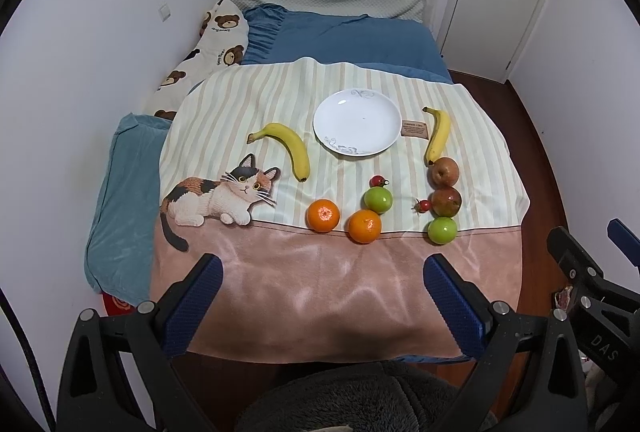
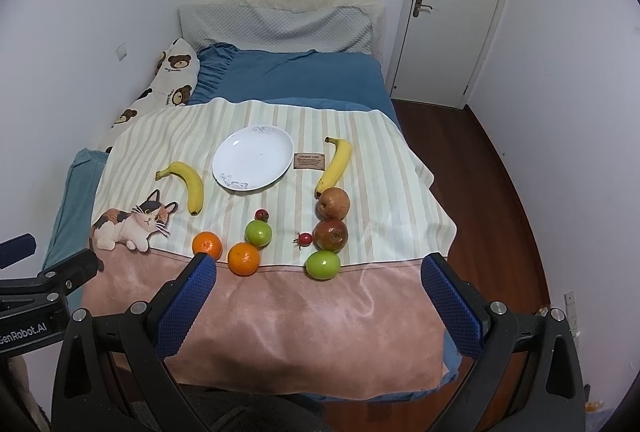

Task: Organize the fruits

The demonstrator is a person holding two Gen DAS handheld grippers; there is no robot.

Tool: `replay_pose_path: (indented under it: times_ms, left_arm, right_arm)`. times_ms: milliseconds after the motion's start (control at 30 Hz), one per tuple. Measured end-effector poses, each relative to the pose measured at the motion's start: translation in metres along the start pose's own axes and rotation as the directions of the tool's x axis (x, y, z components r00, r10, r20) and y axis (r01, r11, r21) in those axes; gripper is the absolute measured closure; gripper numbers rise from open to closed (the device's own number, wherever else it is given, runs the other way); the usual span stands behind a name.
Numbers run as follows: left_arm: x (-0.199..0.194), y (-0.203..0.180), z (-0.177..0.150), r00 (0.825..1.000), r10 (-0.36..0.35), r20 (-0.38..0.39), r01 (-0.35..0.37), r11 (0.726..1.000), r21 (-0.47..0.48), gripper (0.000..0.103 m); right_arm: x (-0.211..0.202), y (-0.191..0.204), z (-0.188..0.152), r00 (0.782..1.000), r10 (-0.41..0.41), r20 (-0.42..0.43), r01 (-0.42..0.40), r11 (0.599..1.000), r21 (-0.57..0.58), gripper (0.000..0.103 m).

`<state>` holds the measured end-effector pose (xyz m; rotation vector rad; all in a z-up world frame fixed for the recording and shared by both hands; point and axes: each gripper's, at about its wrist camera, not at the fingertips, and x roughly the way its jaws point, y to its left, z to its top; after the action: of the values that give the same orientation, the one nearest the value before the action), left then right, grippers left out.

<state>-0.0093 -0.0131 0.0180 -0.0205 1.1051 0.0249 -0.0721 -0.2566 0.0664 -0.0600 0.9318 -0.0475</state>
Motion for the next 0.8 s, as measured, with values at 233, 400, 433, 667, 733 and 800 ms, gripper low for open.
replay_pose_path:
  times_ms: [233,400,433,667,733,800]
  left_arm:
    - [-0.002,-0.0006,-0.0005,1.0,0.002,0.001,-0.002,1.0,0.001,0.0]
    - [-0.0034,0.0006,-0.0013,1.0,0.0,0.004,0.0,1.0,0.001,0.0]
    - [-0.0046,0.0002,-0.0012,1.0,0.001,0.007,-0.001,1.0,0.001,0.0]
    - [-0.0079,0.0018,0.0,1.0,0.001,0.014,-0.001,1.0,-0.001,0.0]
    - [-0.0082,0.0018,0.0005,1.0,0.001,0.015,-0.001,1.0,-0.002,0.0]
    - [-0.0076,0.0012,0.0008,1.0,0.001,0.015,-0.001,1.0,-0.001,0.0]
  right_arm:
    - [-0.0047,-0.0018,-0.0008,1.0,0.005,0.017,-0.005,1.0,0.01,0.0]
    - [-0.006,-0.0031,0.0002,1.0,0.006,0.024,-0.006,1.0,0.013,0.0]
    - [-0.0065,-0.0026,0.0005,1.0,0.006,0.026,-0.006,1.0,0.013,0.0]
    - [-0.0067,-0.0047,0.0036,0.999,0.009,0.035,-0.01,1.0,0.018,0.0]
    - [-0.008,-0.0042,0.004,0.999,0.011,0.039,-0.012,1.0,0.02,0.0]
    - [-0.0092,-0.0057,0.0034,0.999,0.009,0.045,-0.01,1.0,0.024,0.0]
